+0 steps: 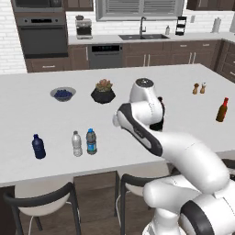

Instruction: Move the plastic bottles in the middle to the plastics group, and the glass bottles in the middle to the glass group.

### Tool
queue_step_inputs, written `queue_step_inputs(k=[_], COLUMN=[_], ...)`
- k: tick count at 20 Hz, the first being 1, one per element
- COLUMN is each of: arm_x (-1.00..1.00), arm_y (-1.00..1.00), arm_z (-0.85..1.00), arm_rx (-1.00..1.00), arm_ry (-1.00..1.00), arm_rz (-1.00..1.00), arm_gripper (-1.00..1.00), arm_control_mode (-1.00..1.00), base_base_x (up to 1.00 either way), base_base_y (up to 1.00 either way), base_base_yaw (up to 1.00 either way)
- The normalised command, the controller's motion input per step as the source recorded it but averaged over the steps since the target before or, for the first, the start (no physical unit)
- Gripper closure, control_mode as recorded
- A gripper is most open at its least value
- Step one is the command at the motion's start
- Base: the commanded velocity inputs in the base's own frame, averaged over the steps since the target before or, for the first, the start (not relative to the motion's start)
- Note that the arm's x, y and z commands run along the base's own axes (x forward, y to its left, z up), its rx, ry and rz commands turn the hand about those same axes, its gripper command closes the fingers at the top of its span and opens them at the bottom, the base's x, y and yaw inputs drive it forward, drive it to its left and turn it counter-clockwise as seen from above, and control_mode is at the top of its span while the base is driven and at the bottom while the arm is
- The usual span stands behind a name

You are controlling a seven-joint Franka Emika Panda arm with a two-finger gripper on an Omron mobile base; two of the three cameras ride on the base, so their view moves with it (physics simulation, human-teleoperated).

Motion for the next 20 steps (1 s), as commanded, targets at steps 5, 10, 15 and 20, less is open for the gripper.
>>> queue_step_inputs(k=[5,10,15,20], arm_x=[-0.44,-0.17,-0.02,0.13], arm_y=[-0.90,-0.99,-0.84,-0.21], arm_z=[0.25,0.69,0.55,-0.11], arm_rx=[0.00,0.00,0.01,0.02], arm_ry=[0.00,0.05,0.03,0.00], arm_rz=[-0.33,-0.29,-0.19,0.00], arm_gripper=[-1.00,-1.00,-1.00,-1.00], arm_control_mode=[-1.00,-1.00,-1.00,-1.00], base_base_x=[0.00,0.00,0.00,0.00], base_base_y=[0.00,0.00,0.00,0.00], base_base_yaw=[0.00,0.00,0.00,0.00])
